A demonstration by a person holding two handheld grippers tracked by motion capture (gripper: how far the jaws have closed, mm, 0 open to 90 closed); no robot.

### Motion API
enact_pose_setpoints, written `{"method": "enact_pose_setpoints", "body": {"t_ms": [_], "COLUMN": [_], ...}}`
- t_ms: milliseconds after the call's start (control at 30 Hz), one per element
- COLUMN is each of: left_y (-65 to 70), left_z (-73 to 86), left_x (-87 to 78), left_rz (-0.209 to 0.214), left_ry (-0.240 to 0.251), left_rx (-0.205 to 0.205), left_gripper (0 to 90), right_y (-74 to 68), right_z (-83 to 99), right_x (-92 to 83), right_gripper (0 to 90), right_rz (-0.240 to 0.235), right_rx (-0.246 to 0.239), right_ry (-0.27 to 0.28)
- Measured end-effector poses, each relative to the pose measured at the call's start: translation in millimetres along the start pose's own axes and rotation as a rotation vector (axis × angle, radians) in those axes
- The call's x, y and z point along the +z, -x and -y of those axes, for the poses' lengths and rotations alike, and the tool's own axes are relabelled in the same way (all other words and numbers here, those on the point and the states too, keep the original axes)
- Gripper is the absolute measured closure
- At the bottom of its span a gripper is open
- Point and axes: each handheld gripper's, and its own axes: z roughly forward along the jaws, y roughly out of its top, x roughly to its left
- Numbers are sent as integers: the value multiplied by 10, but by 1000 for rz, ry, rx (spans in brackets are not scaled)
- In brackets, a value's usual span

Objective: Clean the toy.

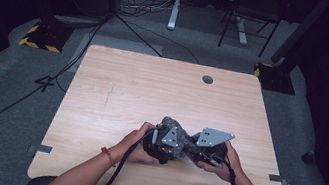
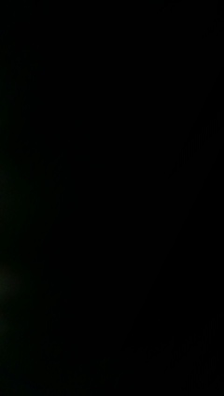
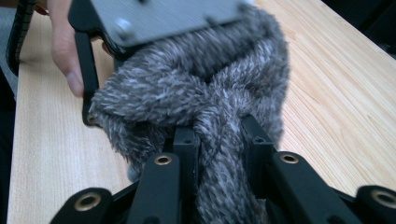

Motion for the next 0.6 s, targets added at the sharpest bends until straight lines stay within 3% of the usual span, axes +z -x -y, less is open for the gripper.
{"method": "enact_pose_setpoints", "body": {"t_ms": [133,233,300,400,500,600], "left_y": [-13,-23,-39,-65,-59,-50], "left_z": [12,28,41,47,44,32], "left_x": [-23,-54,-88,-158,-218,-222], "left_rz": [4,3,-1,9,8,11], "left_ry": [0,4,21,54,89,97], "left_rx": [-7,-16,-22,-37,-39,-28], "left_gripper": [340,340,340,340,340,339], "right_y": [29,112,160,230,270,252], "right_z": [17,96,172,290,373,373], "right_x": [4,-34,-55,-61,-20,16], "right_gripper": [731,731,732,732,734,735], "right_rz": [16,26,54,59,32,14], "right_rx": [0,36,50,88,125,123], "right_ry": [-16,-13,-33,-58,-55,-36]}}
